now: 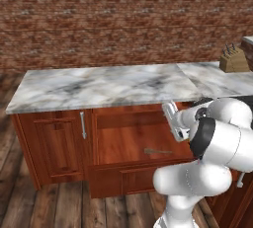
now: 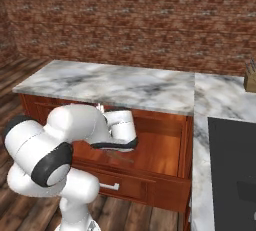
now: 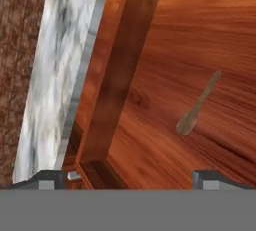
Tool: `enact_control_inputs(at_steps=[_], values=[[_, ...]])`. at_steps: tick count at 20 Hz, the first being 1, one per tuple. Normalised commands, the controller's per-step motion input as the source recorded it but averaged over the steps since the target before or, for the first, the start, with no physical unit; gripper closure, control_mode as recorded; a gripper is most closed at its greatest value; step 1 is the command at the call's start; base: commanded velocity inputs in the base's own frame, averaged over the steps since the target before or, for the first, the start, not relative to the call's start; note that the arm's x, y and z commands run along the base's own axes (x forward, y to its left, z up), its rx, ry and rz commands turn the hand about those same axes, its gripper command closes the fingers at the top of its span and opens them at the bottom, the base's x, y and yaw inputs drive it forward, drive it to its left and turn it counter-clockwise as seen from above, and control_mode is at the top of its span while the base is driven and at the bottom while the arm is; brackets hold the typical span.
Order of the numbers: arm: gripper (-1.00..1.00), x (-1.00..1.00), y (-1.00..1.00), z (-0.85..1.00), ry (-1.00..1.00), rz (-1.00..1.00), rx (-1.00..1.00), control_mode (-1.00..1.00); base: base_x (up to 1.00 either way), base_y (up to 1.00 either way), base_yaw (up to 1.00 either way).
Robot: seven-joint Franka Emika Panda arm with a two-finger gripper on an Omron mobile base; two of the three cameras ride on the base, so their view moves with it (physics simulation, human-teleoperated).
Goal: Organize the utensils by type. Pick up the wooden spoons from the counter and place them in the open cabinet. Then pick up the metallic utensils from the counter and place them in the open drawer.
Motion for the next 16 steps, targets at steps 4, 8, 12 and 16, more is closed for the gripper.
enact_control_inputs(at_steps=[4, 8, 12, 16], values=[[-1.0, -0.07, 0.13, 1.0, -0.15, -0.25, 0.21, -1.0, 0.0, 0.0, 0.0], [-1.0, 0.0, 0.12, 1.0, 0.0, -0.18, 0.12, -1.0, 0.0, 0.0, 0.0], [-1.0, 0.14, 0.15, 1.0, 0.01, 0.0, -0.05, -1.0, 0.0, 0.0, 0.0], [-1.0, 0.02, -0.01, 1.0, -0.07, 0.0, 0.24, -1.0, 0.0, 0.0, 0.0]])
